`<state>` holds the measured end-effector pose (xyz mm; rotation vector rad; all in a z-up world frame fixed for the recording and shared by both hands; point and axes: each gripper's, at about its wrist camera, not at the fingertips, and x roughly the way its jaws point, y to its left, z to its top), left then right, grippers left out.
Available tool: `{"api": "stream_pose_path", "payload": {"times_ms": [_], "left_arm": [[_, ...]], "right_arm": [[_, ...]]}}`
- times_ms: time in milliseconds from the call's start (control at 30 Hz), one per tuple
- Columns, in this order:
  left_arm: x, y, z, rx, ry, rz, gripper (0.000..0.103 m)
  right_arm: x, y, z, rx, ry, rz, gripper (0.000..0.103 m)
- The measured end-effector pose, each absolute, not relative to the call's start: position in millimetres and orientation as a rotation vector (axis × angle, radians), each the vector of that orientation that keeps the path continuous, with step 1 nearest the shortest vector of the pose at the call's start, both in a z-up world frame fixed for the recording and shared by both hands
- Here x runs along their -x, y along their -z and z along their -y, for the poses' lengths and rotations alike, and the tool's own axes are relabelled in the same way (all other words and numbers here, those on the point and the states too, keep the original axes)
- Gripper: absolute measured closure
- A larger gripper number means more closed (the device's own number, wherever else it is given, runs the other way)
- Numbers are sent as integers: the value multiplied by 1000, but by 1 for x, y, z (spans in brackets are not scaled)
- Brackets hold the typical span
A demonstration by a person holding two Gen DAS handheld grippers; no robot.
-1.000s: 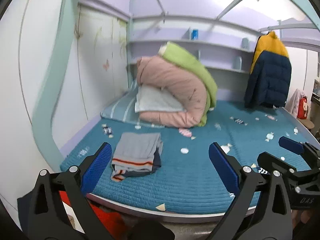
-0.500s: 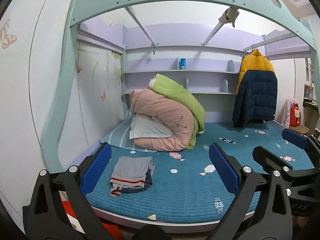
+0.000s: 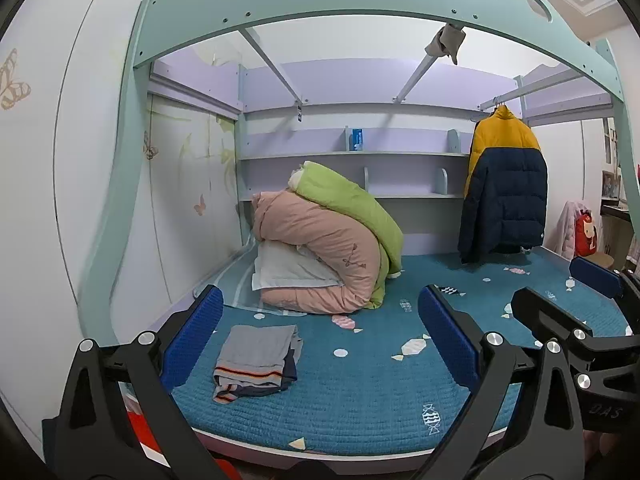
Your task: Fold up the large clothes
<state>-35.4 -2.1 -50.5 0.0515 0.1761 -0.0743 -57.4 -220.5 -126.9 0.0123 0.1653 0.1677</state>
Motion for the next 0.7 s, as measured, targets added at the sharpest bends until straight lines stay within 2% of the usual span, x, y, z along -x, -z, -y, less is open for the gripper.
{"api": "stream_pose_path", "payload": {"times_ms": [700], "left_arm": [[31,50,4,-56,66,-179,5]], "right_arm": [[46,128,228,-33,-191,-192,8]]}}
